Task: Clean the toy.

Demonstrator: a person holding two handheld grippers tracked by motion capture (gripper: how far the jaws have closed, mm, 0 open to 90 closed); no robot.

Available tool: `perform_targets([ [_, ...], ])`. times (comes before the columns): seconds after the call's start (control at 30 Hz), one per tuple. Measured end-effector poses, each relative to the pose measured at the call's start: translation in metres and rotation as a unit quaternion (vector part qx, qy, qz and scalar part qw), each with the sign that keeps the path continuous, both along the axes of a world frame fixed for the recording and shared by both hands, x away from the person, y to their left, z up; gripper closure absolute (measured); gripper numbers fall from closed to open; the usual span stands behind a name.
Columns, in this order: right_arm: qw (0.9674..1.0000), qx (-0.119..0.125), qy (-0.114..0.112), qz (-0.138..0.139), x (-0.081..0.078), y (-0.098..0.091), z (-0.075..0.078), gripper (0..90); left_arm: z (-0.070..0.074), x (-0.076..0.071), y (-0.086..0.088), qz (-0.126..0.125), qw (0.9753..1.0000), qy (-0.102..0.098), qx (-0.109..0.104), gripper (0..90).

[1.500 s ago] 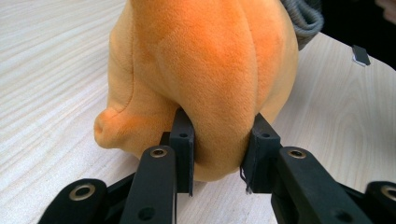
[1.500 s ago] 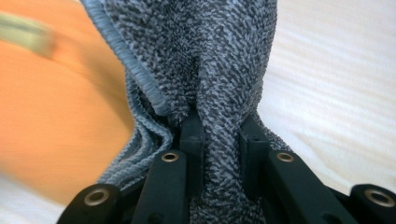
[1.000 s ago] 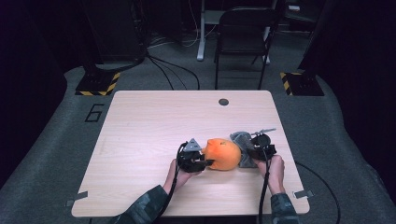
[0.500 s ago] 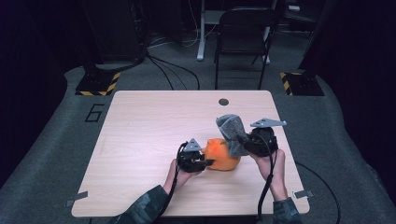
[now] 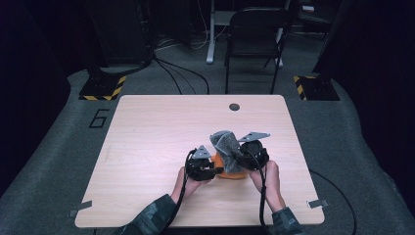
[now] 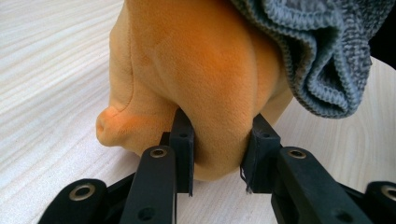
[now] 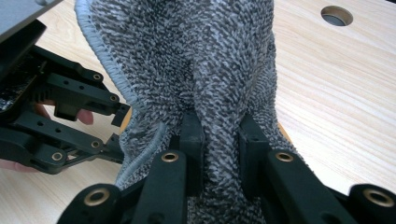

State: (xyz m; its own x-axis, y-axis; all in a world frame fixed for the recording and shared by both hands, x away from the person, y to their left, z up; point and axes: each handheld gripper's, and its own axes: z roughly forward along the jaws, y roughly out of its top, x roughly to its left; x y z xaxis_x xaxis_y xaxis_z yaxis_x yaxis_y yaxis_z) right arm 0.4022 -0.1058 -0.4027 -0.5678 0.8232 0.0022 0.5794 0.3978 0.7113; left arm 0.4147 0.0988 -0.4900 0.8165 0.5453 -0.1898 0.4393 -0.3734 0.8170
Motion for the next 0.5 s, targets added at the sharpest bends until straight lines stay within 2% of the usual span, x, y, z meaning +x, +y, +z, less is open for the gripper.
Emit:
perform_targets([
  [0.33, 0.9998, 0.001, 0.009, -0.02, 0.006, -0.017, -0.002, 76.1, 0.0, 0.0, 0.0, 0.001, 1.0, 0.001, -0.004, 69.3],
  [0.5, 0.9992, -0.009, 0.013, -0.038, 0.01, -0.025, -0.006, 76.1, -0.001, 0.0, 0.0, 0.001, 1.0, 0.003, -0.007, 69.3],
])
